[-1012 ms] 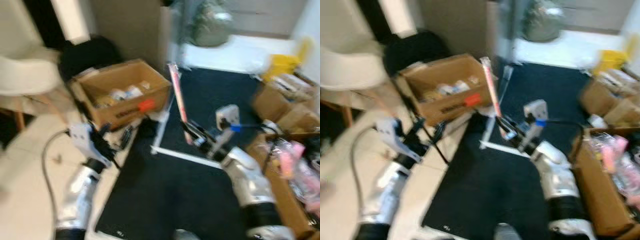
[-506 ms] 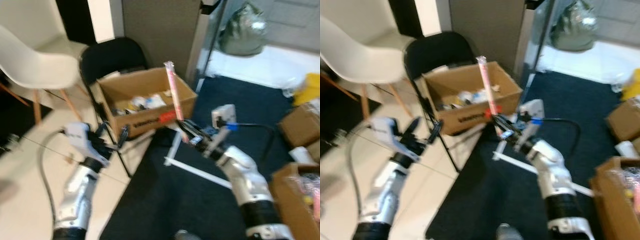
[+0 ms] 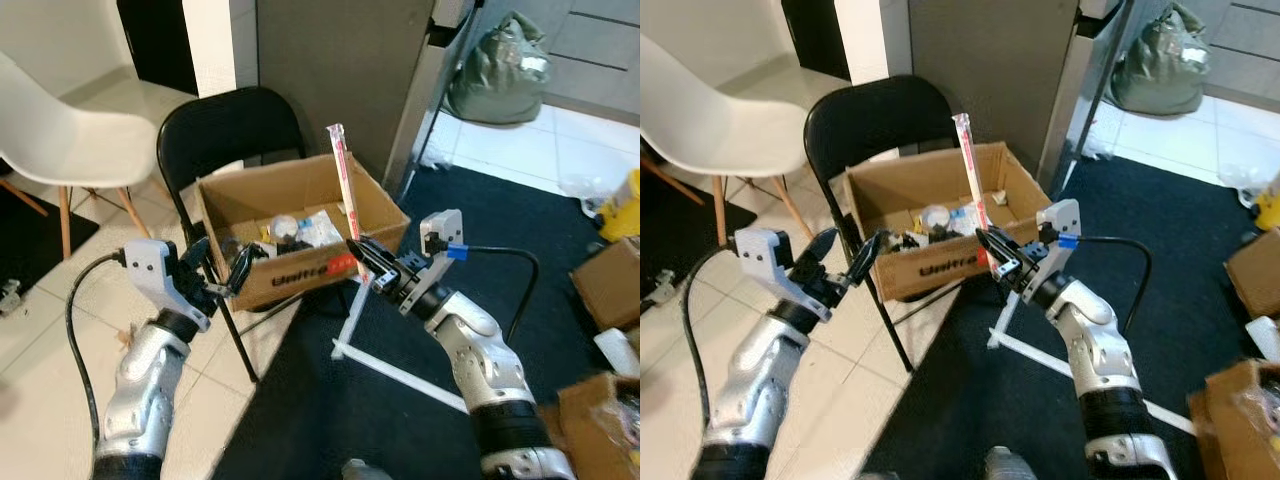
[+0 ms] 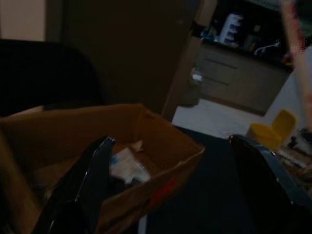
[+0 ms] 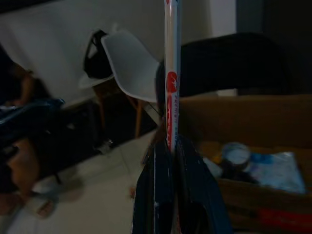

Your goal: Picking trash to rubbish bin

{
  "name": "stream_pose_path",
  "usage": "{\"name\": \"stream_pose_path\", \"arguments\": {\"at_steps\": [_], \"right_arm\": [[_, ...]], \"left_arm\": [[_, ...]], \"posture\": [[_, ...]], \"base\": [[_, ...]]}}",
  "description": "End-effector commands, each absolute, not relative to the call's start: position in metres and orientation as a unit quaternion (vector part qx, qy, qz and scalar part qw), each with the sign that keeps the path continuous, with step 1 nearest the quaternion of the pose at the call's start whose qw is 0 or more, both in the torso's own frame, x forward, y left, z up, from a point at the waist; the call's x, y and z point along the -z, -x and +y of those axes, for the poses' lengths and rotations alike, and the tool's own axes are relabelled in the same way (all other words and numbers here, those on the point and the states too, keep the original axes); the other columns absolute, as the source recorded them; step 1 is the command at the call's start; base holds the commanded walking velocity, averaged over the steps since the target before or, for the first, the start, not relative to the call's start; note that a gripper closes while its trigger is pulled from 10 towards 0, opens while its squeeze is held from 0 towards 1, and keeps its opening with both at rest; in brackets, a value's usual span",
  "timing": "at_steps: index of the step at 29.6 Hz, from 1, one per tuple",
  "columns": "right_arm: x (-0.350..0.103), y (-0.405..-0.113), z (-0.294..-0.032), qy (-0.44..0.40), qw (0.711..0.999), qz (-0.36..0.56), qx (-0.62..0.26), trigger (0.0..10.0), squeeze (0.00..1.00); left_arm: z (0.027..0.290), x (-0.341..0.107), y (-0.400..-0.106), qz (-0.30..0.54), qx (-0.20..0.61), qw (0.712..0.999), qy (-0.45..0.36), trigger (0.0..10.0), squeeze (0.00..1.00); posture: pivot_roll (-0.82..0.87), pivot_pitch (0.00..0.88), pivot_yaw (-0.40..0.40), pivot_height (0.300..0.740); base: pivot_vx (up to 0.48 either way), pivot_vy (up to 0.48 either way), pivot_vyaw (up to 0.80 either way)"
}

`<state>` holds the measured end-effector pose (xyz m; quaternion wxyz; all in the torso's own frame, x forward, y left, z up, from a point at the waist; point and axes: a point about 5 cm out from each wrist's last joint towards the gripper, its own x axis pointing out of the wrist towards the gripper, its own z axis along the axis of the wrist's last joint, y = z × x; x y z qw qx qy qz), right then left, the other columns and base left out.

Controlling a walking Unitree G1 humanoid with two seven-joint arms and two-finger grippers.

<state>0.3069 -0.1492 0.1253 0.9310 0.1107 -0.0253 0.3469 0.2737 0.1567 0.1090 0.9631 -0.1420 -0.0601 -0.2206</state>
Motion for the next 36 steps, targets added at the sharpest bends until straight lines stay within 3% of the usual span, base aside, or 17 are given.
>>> {"name": "stream_pose_path", "arguments": {"at_steps": [1,11,20,28,29,36], "right_arm": [[-0.125,-0.307,-0.146,-0.114,0.929,-0.024,-0.351,10.0,0.0],[-0.124,-0.307,-0.146,-0.113,0.93,-0.015,-0.35,10.0,0.0],[-0.124,-0.308,-0.146,-0.111,0.93,-0.015,-0.349,10.0,0.0],[-0.124,-0.307,-0.146,-0.11,0.931,-0.017,-0.349,10.0,0.0],[-0.123,-0.307,-0.146,-0.109,0.93,-0.016,-0.349,10.0,0.0],[-0.127,-0.306,-0.146,-0.084,0.924,-0.025,-0.373,10.0,0.0]], "left_arm": [[0.161,-0.105,-0.271,-0.051,0.214,0.966,0.138,10.0,0.0],[0.161,-0.105,-0.271,-0.051,0.215,0.965,0.139,10.0,0.0],[0.157,-0.101,-0.268,-0.036,0.233,0.959,0.155,10.0,0.0],[0.151,-0.095,-0.25,0.014,0.308,0.926,0.219,10.0,0.0],[0.156,-0.094,-0.239,0.036,0.349,0.908,0.228,10.0,0.0],[0.172,-0.084,-0.214,0.102,0.404,0.885,0.209,10.0,0.0]], "posture": [[0.02,0.0,-0.025,0.74],[0.02,0.0,-0.026,0.74],[0.02,0.0,-0.028,0.74],[0.03,0.0,-0.032,0.74],[0.03,0.0,-0.033,0.74],[0.04,0.0,-0.033,0.74]], "base": [[0.394,0.0,0.0],[0.392,0.0,0.0],[0.393,0.0,-0.5],[0.36,0.0,0.0],[0.0,0.0,0.0],[0.0,0.0,0.0]]}}
